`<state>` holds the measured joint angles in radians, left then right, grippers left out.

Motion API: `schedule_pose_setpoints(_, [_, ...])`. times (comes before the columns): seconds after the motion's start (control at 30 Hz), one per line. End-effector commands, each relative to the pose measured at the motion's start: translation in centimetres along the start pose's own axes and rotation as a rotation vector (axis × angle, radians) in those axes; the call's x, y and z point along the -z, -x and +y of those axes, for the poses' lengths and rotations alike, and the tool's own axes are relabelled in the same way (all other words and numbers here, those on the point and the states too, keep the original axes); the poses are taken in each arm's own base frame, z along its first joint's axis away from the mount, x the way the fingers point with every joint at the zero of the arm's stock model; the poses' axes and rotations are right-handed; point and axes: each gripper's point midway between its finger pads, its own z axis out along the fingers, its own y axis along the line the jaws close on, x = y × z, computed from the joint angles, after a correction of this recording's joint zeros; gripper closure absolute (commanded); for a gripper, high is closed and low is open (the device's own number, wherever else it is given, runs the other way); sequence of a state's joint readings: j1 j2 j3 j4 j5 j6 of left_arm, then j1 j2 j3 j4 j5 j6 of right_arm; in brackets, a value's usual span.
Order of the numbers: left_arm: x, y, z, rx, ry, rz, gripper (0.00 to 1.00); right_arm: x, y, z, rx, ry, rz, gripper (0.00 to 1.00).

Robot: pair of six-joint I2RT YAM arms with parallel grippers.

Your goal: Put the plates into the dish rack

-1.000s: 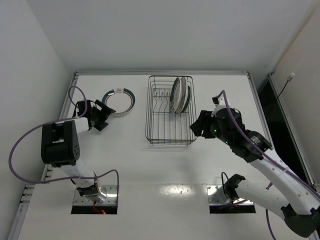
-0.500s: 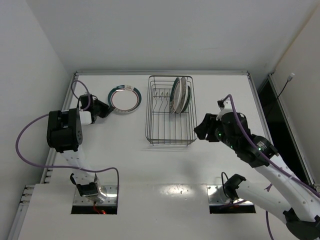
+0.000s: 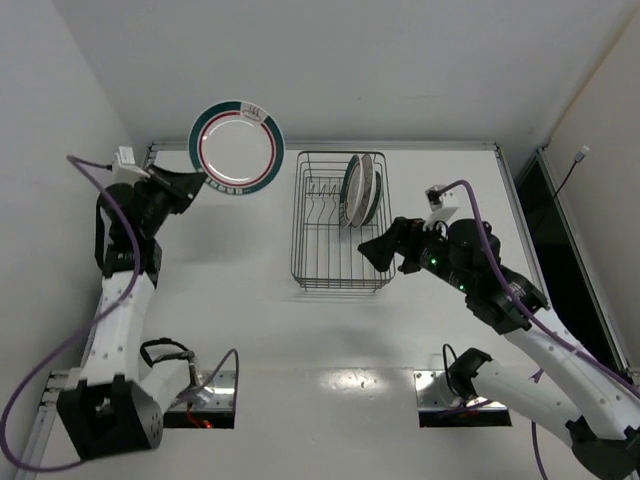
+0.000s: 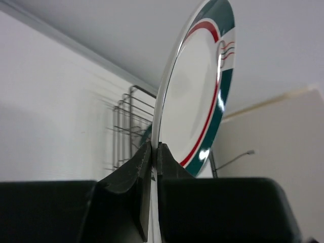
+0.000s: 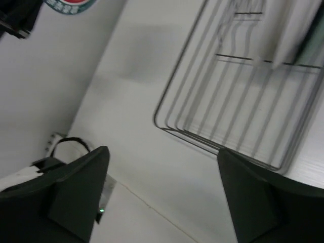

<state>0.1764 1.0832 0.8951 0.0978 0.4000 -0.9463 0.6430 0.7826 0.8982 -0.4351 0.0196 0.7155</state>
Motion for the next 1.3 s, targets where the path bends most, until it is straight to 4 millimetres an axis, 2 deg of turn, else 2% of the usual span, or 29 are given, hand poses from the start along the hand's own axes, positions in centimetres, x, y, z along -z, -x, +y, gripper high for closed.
schedule_pose_setpoints(0.0, [3.6, -4.9, -2.0, 0.088, -0.104, 0.127, 1.00, -1.4, 2.0, 4.2, 0.002, 0.236, -0.085, 0.09])
schedule_pose_setpoints(0.07, [5.0, -6.4, -3.4, 0.126, -0.168, 0.142, 1.00, -1.7, 2.5, 5.2, -0.042, 0.290, -0.107, 0.00])
schedule_pose_setpoints(0.1, [6.2, -8.2, -4.0, 0.166, -0.197, 0.173, 1.00, -2.6, 2.0, 4.9, -0.060, 0.294, -0.098, 0.00])
schedule_pose_setpoints(0.13, [6.8, -9.3, -4.3, 0.181, -0.215, 0.205, 1.00, -2.8, 2.9, 5.6, -0.080, 0.340, -0.135, 0.00])
schedule_pose_setpoints(0.17, [7.2, -11.2, -4.7, 0.198, -0.229, 0.260, 1.00, -3.7, 2.2, 5.4, -0.096, 0.347, -0.117, 0.00])
schedule_pose_setpoints(0.2, [7.7, -12.0, -5.0, 0.206, -0.244, 0.283, 1.00, -4.0, 2.1, 5.5, -0.108, 0.371, -0.110, 0.00])
schedule_pose_setpoints(0.23, [8.0, -12.5, -5.4, 0.214, -0.263, 0.286, 1.00, -4.2, 3.0, 5.7, -0.132, 0.399, -0.138, 0.00])
schedule_pose_setpoints(0.3, [8.7, -14.2, -6.1, 0.255, -0.302, 0.327, 1.00, -5.0, 2.6, 5.8, -0.150, 0.429, -0.118, 0.00])
schedule_pose_setpoints(0.33, [9.0, -14.3, -6.7, 0.264, -0.324, 0.323, 1.00, -6.1, 2.5, 5.5, -0.159, 0.428, -0.109, 0.00])
schedule_pose_setpoints(0.4, [9.5, -14.8, -8.1, 0.274, -0.380, 0.337, 1.00, -6.8, 1.9, 5.8, -0.179, 0.457, -0.076, 0.00])
schedule_pose_setpoints(0.43, [9.5, -14.9, -8.5, 0.274, -0.386, 0.348, 1.00, -7.3, 2.1, 5.6, -0.187, 0.459, -0.079, 0.04])
schedule_pose_setpoints(0.5, [9.3, -15.0, -9.1, 0.275, -0.391, 0.356, 1.00, -8.6, 1.1, 5.0, -0.223, 0.456, -0.033, 0.10])
schedule_pose_setpoints(0.53, [9.5, -14.8, -9.9, 0.271, -0.409, 0.357, 1.00, -8.8, 1.5, 5.0, -0.229, 0.462, -0.035, 0.19])
schedule_pose_setpoints(0.6, [9.7, -14.0, -10.9, 0.263, -0.434, 0.343, 1.00, -9.5, 1.3, 4.7, -0.240, 0.462, -0.016, 0.28])
schedule_pose_setpoints(0.7, [9.9, -13.6, -12.0, 0.258, -0.458, 0.352, 1.00, -9.7, 1.4, 4.5, -0.243, 0.458, -0.009, 0.29])
schedule_pose_setpoints(0.8, [10.1, -12.5, -13.1, 0.213, -0.471, 0.327, 1.00, -9.1, 1.8, 4.3, -0.227, 0.444, -0.013, 0.29])
schedule_pose_setpoints(0.87, [9.9, -12.0, -13.2, 0.181, -0.451, 0.312, 1.00, -8.0, 3.2, 4.8, -0.185, 0.450, -0.047, 0.28])
schedule_pose_setpoints(0.9, [10.0, -12.0, -13.2, 0.172, -0.448, 0.313, 1.00, -7.7, 3.3, 4.4, -0.180, 0.429, -0.041, 0.28])
schedule_pose_setpoints(0.93, [9.8, -12.3, -12.7, 0.171, -0.422, 0.318, 1.00, -7.2, 4.3, 4.4, -0.150, 0.425, -0.065, 0.28])
schedule_pose_setpoints(0.97, [9.9, -12.0, -12.9, 0.157, -0.431, 0.310, 1.00, -6.8, 4.9, 4.3, -0.135, 0.407, -0.084, 0.28])
schedule_pose_setpoints(1.07, [9.7, -12.0, -12.7, 0.160, -0.417, 0.307, 1.00, -5.0, 6.9, 3.3, -0.081, 0.322, -0.147, 0.28])
schedule_pose_setpoints(1.1, [9.9, -12.1, -12.5, 0.160, -0.417, 0.307, 1.00, -4.7, 6.6, 2.5, -0.081, 0.285, -0.138, 0.27])
schedule_pose_setpoints(1.13, [9.9, -12.1, -12.5, 0.160, -0.417, 0.307, 1.00, -3.8, 7.7, 2.3, -0.061, 0.262, -0.184, 0.27])
schedule_pose_setpoints(1.23, [9.9, -12.0, -12.7, 0.167, -0.423, 0.304, 1.00, -2.9, 8.1, 1.6, -0.059, 0.229, -0.205, 0.26])
schedule_pose_setpoints(1.27, [9.9, -11.9, -12.9, 0.165, -0.430, 0.299, 1.00, -3.1, 7.6, 1.3, -0.063, 0.222, -0.194, 0.26])
